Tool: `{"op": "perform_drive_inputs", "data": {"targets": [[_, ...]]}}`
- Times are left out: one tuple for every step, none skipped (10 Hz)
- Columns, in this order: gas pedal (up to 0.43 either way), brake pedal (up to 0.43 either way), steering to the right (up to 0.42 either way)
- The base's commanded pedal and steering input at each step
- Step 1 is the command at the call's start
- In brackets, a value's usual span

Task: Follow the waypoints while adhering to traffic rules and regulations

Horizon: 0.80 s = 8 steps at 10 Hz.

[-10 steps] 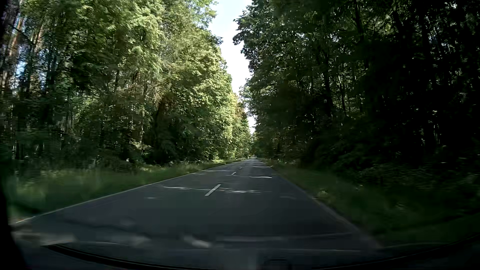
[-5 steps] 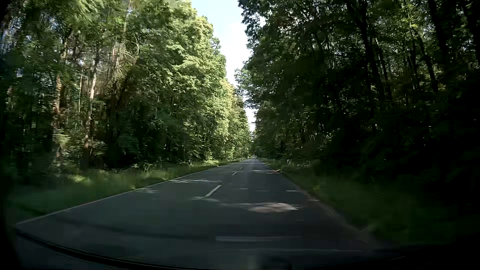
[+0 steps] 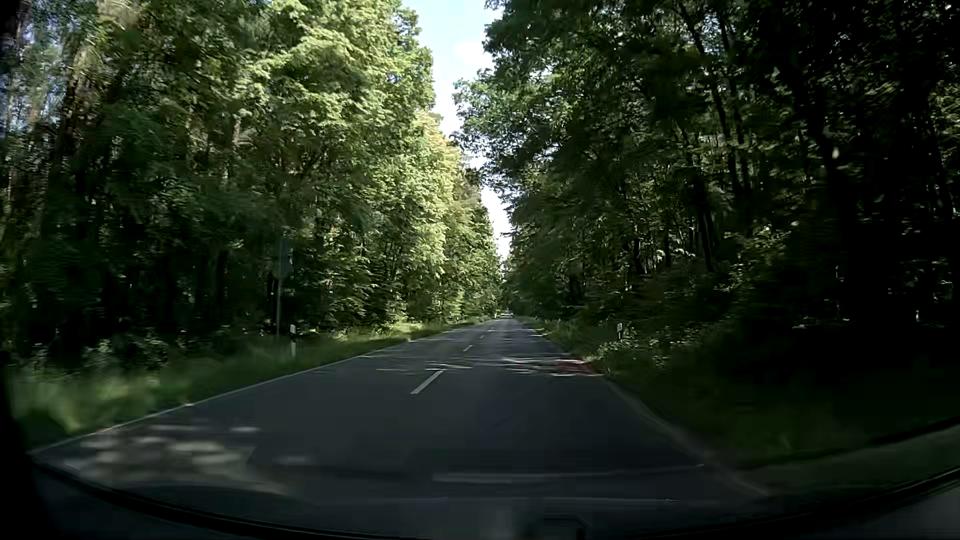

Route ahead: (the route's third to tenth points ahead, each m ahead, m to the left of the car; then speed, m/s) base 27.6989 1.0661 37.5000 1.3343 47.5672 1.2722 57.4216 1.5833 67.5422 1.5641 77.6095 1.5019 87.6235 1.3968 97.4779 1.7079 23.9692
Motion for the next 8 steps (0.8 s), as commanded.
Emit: {"op": "perform_drive_inputs", "data": {"targets": [[0.339, 0.030, 0.000], [0.339, 0.030, -0.001], [0.339, 0.030, 0.000], [0.339, 0.030, 0.000], [0.339, 0.030, -0.001], [0.339, 0.030, 0.000], [0.339, 0.030, 0.000], [0.339, 0.030, 0.000]]}}
